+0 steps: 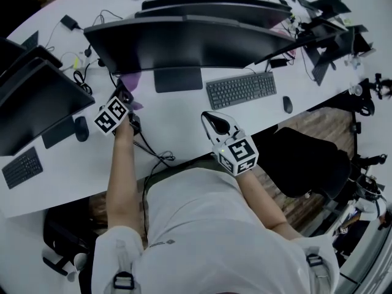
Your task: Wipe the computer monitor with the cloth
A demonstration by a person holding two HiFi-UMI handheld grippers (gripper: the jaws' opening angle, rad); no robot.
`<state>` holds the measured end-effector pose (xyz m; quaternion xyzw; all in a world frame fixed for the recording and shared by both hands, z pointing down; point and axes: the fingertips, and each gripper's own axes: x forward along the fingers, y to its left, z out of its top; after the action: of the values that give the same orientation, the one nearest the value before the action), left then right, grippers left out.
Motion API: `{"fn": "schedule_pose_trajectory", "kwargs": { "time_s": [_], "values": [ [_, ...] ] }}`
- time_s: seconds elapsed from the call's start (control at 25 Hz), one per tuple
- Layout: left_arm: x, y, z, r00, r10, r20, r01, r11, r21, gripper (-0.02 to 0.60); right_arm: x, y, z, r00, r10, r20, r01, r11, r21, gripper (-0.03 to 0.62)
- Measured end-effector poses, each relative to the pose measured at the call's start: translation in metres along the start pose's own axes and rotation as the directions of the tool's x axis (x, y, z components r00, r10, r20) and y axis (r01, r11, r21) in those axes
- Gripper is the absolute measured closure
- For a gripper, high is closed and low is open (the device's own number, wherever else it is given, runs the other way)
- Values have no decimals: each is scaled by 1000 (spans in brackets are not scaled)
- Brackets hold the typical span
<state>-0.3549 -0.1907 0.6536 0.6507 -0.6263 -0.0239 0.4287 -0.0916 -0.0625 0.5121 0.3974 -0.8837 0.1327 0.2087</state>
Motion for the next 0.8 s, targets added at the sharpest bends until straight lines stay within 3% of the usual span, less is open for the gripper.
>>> {"fn": "schedule_pose_trajectory", "kwargs": {
  "time_s": [0.36, 0.6, 0.8],
  "values": [
    [-22, 28, 22, 992, 86, 87, -92, 994, 59, 506, 20, 21, 7, 999, 41, -1, -41, 999, -19, 585],
    [-38, 33, 47, 969, 161, 188, -192, 968, 162, 506, 27, 27, 10, 999, 49, -1, -49, 998, -24, 585],
    [-43, 26, 65, 950, 177, 256, -237, 944, 227, 506, 28, 25, 11, 999, 46, 1, -46, 999, -23, 585]
  ]
}}
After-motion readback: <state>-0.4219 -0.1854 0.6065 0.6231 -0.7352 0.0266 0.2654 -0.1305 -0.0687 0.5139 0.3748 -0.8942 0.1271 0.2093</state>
